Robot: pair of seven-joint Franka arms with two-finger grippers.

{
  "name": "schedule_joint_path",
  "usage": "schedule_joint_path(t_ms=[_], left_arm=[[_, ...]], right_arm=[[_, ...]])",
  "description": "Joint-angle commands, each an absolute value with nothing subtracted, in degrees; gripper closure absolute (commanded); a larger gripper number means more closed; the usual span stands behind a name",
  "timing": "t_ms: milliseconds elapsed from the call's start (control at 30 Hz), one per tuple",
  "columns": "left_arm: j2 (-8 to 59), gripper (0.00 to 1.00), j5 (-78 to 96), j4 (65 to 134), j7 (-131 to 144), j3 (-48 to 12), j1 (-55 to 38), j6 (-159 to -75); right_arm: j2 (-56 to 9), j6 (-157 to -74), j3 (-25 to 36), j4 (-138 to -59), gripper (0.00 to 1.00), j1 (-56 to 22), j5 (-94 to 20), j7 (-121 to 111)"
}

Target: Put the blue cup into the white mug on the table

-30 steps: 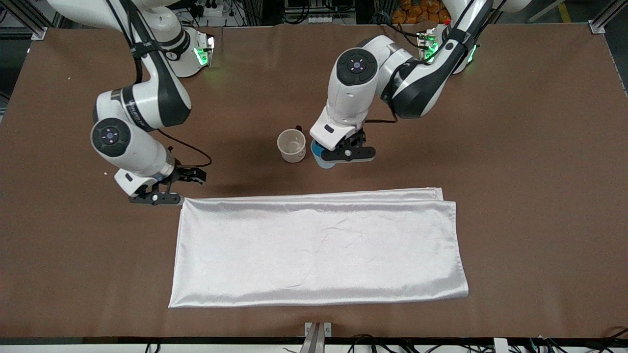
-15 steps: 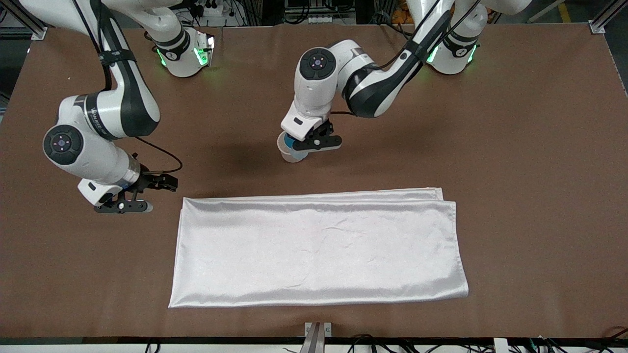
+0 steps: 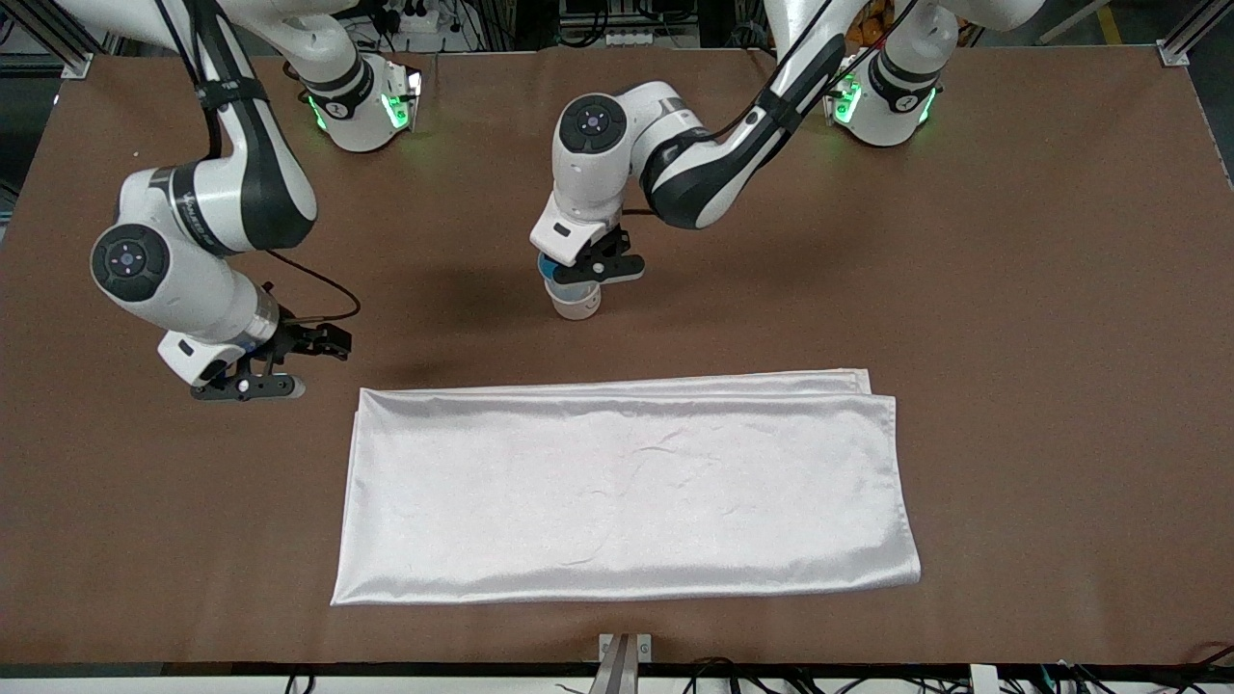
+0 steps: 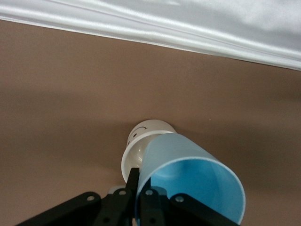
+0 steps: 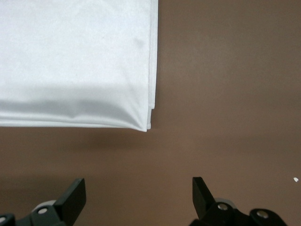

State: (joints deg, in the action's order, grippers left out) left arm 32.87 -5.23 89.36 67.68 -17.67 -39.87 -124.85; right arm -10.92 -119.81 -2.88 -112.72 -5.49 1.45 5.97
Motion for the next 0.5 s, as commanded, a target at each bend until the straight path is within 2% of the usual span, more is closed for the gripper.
schedule_joint_path(t_ms=[0, 200, 467], left_arm=[[33.0, 1.0, -5.1, 89.3, 69.2, -17.2, -40.8, -125.2], [34.4, 1.0, -5.6, 89.2, 70.0, -17.0, -42.3, -125.3], [35.6, 1.0, -7.5, 89.1, 71.2, -17.0, -42.4, -125.2]], right_arm=[[-1.9, -121.4, -3.5, -121.0, 0.0, -4.7, 2.1, 4.6], [1.8, -121.8, -3.4, -123.6, 0.0, -3.6, 2.1, 0.6], [1.9, -121.0, -3.4, -122.6, 0.0, -3.3, 2.1, 0.5]])
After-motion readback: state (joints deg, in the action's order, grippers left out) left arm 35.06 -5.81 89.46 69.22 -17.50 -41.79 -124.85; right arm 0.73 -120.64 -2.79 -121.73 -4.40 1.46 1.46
